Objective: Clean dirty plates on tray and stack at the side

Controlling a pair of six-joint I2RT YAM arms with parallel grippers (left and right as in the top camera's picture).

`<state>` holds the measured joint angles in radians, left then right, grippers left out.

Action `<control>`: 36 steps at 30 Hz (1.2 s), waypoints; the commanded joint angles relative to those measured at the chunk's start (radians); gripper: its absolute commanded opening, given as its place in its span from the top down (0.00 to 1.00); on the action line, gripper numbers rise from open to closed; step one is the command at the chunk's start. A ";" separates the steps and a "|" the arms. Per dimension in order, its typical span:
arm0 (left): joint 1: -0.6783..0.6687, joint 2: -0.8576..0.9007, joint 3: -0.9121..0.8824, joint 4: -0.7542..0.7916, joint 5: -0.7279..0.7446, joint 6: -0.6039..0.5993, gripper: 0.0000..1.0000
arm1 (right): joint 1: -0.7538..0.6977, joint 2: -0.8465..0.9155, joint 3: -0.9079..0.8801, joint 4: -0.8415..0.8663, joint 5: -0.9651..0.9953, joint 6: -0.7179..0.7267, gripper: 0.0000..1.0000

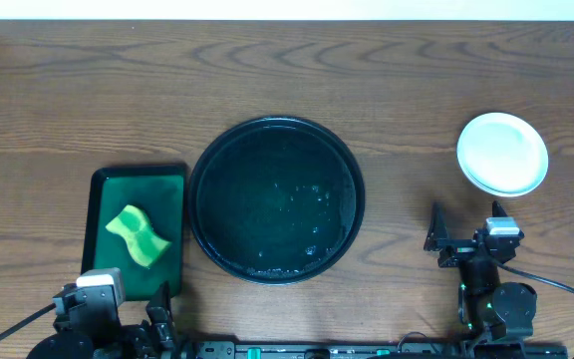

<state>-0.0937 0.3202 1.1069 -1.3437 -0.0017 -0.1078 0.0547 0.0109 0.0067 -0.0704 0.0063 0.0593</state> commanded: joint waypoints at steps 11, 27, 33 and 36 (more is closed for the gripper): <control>-0.003 -0.003 0.002 -0.003 0.004 -0.009 0.10 | -0.008 -0.006 -0.002 -0.005 -0.011 -0.016 0.01; -0.003 -0.003 0.002 -0.002 0.002 -0.009 0.10 | -0.008 -0.006 -0.002 -0.005 -0.011 -0.016 0.01; -0.003 -0.003 0.001 0.131 0.002 -0.009 0.10 | -0.008 -0.006 -0.002 -0.005 -0.011 -0.016 0.01; -0.003 -0.003 -0.006 0.253 0.001 -0.009 0.10 | -0.008 -0.006 -0.002 -0.005 -0.011 -0.016 0.01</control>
<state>-0.0937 0.3202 1.1069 -1.1599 -0.0021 -0.1081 0.0547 0.0109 0.0067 -0.0700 0.0059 0.0586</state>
